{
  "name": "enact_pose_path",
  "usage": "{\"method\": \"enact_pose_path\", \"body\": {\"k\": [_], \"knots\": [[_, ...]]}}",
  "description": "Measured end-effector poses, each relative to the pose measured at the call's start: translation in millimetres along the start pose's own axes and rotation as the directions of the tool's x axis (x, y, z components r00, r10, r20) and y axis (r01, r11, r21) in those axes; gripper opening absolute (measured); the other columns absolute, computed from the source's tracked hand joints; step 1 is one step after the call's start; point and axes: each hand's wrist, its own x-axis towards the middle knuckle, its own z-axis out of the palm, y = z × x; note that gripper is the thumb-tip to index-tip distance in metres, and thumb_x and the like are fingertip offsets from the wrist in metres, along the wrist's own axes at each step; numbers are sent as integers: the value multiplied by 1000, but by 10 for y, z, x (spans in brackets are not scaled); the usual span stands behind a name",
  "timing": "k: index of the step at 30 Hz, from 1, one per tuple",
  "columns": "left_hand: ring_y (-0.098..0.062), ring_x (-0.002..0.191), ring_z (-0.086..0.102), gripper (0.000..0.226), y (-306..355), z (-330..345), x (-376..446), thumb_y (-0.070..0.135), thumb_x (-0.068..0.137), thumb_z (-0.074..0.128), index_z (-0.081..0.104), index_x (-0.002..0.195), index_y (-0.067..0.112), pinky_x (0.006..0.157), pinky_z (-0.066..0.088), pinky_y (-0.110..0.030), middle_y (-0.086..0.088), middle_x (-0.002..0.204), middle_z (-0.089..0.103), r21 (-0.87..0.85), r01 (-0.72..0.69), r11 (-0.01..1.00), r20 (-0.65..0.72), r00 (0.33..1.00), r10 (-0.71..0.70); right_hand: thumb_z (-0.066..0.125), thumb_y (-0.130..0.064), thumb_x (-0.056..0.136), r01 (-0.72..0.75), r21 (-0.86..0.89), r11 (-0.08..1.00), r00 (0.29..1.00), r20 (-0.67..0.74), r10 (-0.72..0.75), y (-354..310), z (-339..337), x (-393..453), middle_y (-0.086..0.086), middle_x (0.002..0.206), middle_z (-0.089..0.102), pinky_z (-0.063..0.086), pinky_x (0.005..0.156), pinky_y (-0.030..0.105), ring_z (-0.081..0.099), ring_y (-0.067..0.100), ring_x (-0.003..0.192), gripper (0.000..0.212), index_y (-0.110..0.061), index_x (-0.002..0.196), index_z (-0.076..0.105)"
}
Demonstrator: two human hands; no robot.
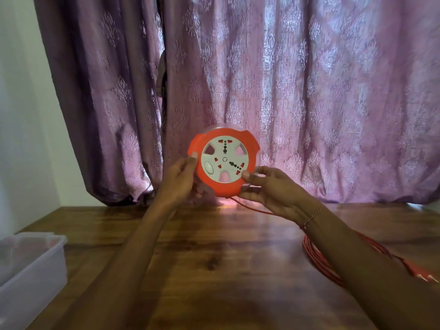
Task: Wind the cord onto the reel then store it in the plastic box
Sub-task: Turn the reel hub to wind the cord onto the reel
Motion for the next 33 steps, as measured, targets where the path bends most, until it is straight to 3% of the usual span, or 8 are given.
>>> {"method": "enact_pose_path", "body": {"k": [5, 9, 13, 16, 19, 22, 30, 33], "knots": [[9, 55, 67, 27, 84, 113, 77, 49, 109, 36, 54, 93, 36, 56, 57, -15, 29, 62, 70, 15, -184, 983, -86, 979, 185, 73, -8, 86, 87, -120, 989, 996, -15, -90, -98, 66, 18, 19, 91, 74, 59, 82, 46, 73, 32, 83, 31, -3, 111, 57], [3, 84, 70, 23, 21, 104, 207, 55, 105, 42, 59, 97, 40, 81, 62, -33, 15, 93, 72, 12, -261, 965, -174, 950, 259, 79, -27, 84, 109, -413, 904, 991, -27, -131, -210, 21, -15, 13, 97, 76, 59, 88, 48, 74, 28, 91, 39, -9, 112, 60], [6, 72, 63, 25, 7, 174, 229, 42, 109, 43, 56, 97, 25, 68, 55, -24, 8, 88, 67, 31, -334, 942, -225, 916, 332, 81, -46, 78, 265, -805, 531, 847, -68, -526, -282, 33, -6, -8, 111, 65, 53, 76, 27, 65, 10, 93, 65, -24, 129, 48], [5, 69, 57, 25, -29, 250, 236, 37, 109, 43, 54, 91, 24, 66, 51, -20, 7, 84, 64, 2, -334, 943, -232, 917, 325, 75, -29, 87, 518, -838, 170, 630, 240, -739, -416, 94, -32, -7, 114, 61, 47, 76, 24, 60, 8, 95, 32, -25, 114, 59], [10, 67, 58, 26, -11, 293, 226, 33, 110, 43, 55, 95, 16, 62, 49, -13, 9, 82, 63, -5, -343, 939, -234, 914, 332, 65, 1, 83, 585, -787, -194, 603, 583, -545, -520, 174, -28, -2, 126, 60, 51, 81, 38, 53, 20, 107, 35, -27, 103, 70], [13, 66, 61, 25, 33, 308, 234, 30, 110, 42, 55, 97, 13, 58, 48, -8, 10, 82, 64, 11, -359, 933, -196, 914, 354, 73, 10, 68, 508, -762, -402, 689, 640, -340, -529, 270, -1, -5, 139, 55, 54, 77, 43, 44, 24, 116, 55, -34, 100, 76], [3, 66, 63, 28, -19, 307, 331, 30, 109, 45, 57, 94, 11, 58, 51, -16, 0, 79, 67, -3, -375, 927, -143, 918, 371, 88, -6, 63, 419, -751, -511, 702, 624, -342, -374, 320, 71, 2, 143, 56, 49, 91, 50, 52, 36, 115, 44, -33, 97, 80], [-18, 75, 69, 34, -69, 306, 369, 39, 107, 45, 58, 96, 9, 66, 57, -33, -13, 88, 71, 4, -378, 926, -148, 916, 374, 87, -6, 62, 391, -764, -513, 696, 610, -379, -332, 316, 136, 3, 140, 56, 46, 87, 47, 51, 36, 112, 50, -38, 100, 79]]}}
